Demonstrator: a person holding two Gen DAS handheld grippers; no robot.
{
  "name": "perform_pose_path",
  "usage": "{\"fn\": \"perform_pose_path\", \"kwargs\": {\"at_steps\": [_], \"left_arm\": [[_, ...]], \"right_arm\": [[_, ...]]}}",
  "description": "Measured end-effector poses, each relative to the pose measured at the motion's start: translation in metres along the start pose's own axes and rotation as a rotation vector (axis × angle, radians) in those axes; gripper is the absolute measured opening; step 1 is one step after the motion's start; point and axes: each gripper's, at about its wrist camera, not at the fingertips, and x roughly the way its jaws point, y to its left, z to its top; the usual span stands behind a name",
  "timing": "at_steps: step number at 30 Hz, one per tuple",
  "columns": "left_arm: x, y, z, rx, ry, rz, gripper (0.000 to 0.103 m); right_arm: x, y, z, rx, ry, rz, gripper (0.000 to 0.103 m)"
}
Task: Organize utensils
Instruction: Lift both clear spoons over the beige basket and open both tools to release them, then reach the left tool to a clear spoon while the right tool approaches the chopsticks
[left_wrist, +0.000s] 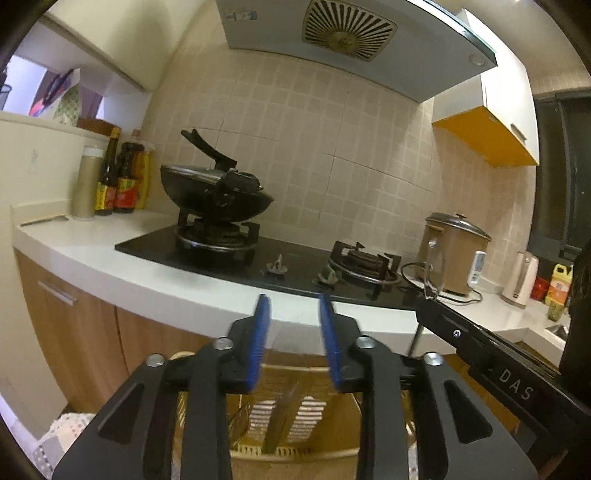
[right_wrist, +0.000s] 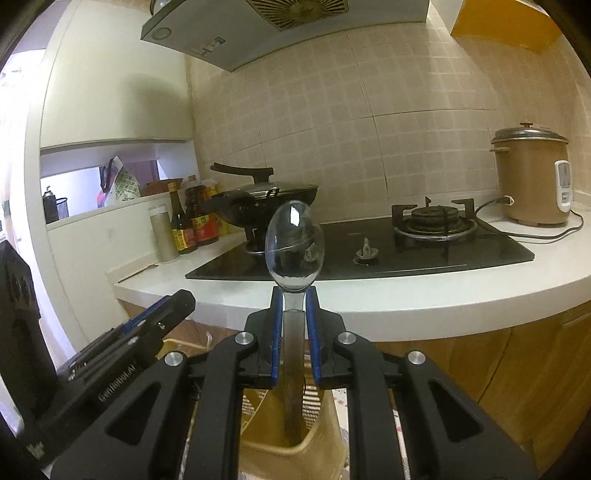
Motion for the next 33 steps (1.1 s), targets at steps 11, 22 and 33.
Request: {"fn": "perform_pose_path", "kwargs": {"at_steps": [11, 22, 33], "left_arm": [[-0.066, 0.020, 0.017, -0.009, 0.109, 0.008, 0.041], [-0.074, 0.062, -0.070, -0.186, 0.784, -0.059, 0.038], [-0.043, 0.061, -0.121, -0.250, 0.916, -0.037, 0.032]], "right_arm": [[-0.055, 0.007, -0.001, 0.012, 0.103, 0.000, 0.049], [-0.064, 0.032, -0.068, 0.033, 0.672, 0.070, 0.042], [-0.065, 0.034, -0.148, 0.133, 0.988, 0.084, 0.021]]}}
